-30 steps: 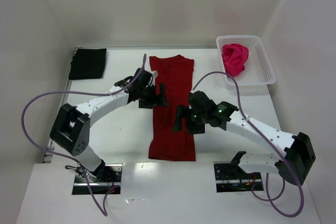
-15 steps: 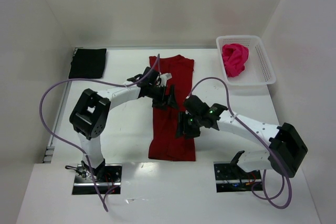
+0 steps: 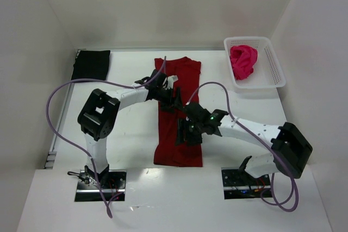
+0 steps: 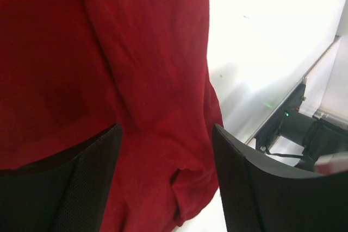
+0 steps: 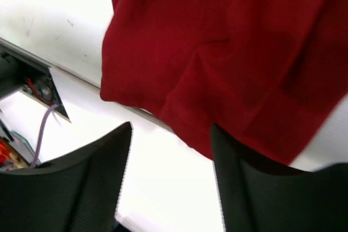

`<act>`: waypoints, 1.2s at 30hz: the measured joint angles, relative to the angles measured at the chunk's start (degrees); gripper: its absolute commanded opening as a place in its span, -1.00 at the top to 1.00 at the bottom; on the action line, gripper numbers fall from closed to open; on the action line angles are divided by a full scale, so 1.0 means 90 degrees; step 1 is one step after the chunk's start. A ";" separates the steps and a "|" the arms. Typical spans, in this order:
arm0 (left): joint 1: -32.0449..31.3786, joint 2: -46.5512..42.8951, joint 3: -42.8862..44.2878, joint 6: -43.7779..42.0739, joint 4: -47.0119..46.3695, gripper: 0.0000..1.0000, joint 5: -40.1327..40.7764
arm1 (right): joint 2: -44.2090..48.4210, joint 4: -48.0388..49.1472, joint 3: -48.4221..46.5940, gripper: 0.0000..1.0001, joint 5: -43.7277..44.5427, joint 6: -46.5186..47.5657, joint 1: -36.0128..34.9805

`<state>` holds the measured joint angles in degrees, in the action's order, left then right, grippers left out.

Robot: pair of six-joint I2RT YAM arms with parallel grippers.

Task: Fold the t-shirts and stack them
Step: Rotate the tshirt 90 degrees

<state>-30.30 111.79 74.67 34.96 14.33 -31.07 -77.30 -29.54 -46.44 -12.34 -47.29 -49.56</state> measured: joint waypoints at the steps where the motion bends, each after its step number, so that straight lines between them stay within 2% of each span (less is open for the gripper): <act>1: 0.0000 0.0034 0.0022 0.0000 -0.0002 -0.49 0.0015 | -0.0085 0.0039 -0.0012 -0.37 -0.0007 -0.0012 -0.0073; 5: -0.0019 0.0279 0.0185 -0.0007 -0.0010 -0.49 0.0056 | -0.0719 0.0041 -0.0199 -0.40 0.0049 -0.0019 -0.0328; 9: -0.0029 0.0403 0.0294 -0.0024 -0.0015 -0.49 0.0095 | -0.1214 -0.0029 -0.0306 -0.23 0.0194 0.0002 -0.0459; 12: -0.0032 0.0406 0.0335 -0.0034 0.0000 -0.49 0.0107 | -0.1273 -0.0119 -0.0306 -0.20 0.0279 0.0002 -0.0559; 15: -0.0032 0.0418 0.0381 -0.0041 0.0000 -0.49 0.0112 | -0.1350 -0.0153 -0.0386 -0.05 0.0333 -0.0017 -0.0607; 19: -0.0034 0.0486 0.0396 -0.0046 0.0002 -0.49 0.0138 | -0.1741 -0.0194 -0.0733 -0.05 0.0442 -0.0044 -0.0678; 22: -0.0034 0.0498 0.0396 -0.0049 0.0017 -0.47 0.0153 | -0.1957 -0.0211 -0.0923 0.05 0.0476 -0.0046 -0.0767; 23: -0.0034 0.0500 0.0396 -0.0049 0.0017 -0.47 0.0160 | -0.1994 -0.0221 -0.0959 0.12 0.0493 -0.0049 -0.0794; 24: -0.0034 0.0500 0.0396 -0.0049 0.0017 -0.44 0.0170 | -0.2038 -0.0223 -0.0996 0.30 0.0512 -0.0058 -0.0816; 28: -0.0034 0.0537 0.0396 -0.0051 0.0019 -0.44 0.0209 | -0.2181 -0.0231 -0.1042 0.76 0.0537 -0.0104 -0.0920; 32: -0.0032 0.0692 0.0423 -0.0039 0.0002 -0.42 0.0172 | -0.2176 -0.0296 -0.1042 0.99 0.0537 -0.0168 -0.1001; 36: -0.0034 0.0789 0.0588 -0.0053 0.0002 -0.39 0.0182 | -0.1987 -0.0396 -0.1042 0.99 0.0418 -0.0228 -0.1020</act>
<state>-30.61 118.89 79.96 34.48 14.35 -29.43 -95.18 -33.10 -55.81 -8.58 -49.34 -58.74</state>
